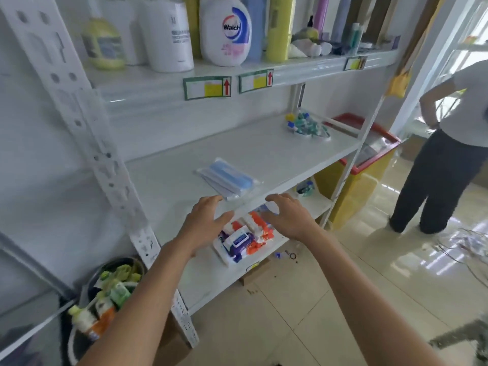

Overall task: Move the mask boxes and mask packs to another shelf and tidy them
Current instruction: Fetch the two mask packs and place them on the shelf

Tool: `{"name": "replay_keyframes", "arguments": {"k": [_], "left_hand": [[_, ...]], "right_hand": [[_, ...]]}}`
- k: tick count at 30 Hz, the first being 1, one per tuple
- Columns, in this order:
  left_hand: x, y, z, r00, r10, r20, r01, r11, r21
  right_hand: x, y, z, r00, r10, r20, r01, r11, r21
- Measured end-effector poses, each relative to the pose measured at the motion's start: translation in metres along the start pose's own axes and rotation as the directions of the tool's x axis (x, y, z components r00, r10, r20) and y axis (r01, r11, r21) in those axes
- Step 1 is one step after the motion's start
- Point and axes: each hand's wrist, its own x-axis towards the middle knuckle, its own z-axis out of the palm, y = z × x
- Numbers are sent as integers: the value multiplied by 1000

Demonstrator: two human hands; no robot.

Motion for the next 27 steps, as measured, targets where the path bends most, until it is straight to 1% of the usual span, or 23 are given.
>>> {"name": "replay_keyframes", "arguments": {"k": [2,6,10,13,17,20,24,26,27], "left_hand": [[34,-5,3,999,-36,18,36,999,-1],[94,-17,6,993,-93,67,89,994,57],[132,-28,13,985,-154,75,152,988,29],[150,-39,19,977,-172,128,176,984,-20],[166,-58,27,961,-216,175,228,972,-54],[175,-68,29,951,-239,199,254,966,-57],[188,-74,32,954,-241,178,246,969,-9],[194,-73,36,953,-245,181,250,968,-8],[196,-72,38,951,-256,171,266,963,-38]], "right_hand": [[37,9,0,1000,-6,11,6,1000,-4],[105,19,-1,997,-25,72,25,1000,-3],[164,18,3,992,-43,117,42,999,13],[196,12,15,989,-42,141,36,998,44],[231,7,37,992,16,123,-31,993,116],[252,8,52,987,84,139,-98,991,91],[273,17,67,949,186,254,-203,978,43],[277,25,74,926,225,304,-256,964,66],[279,28,78,920,230,319,-276,955,106]]}}
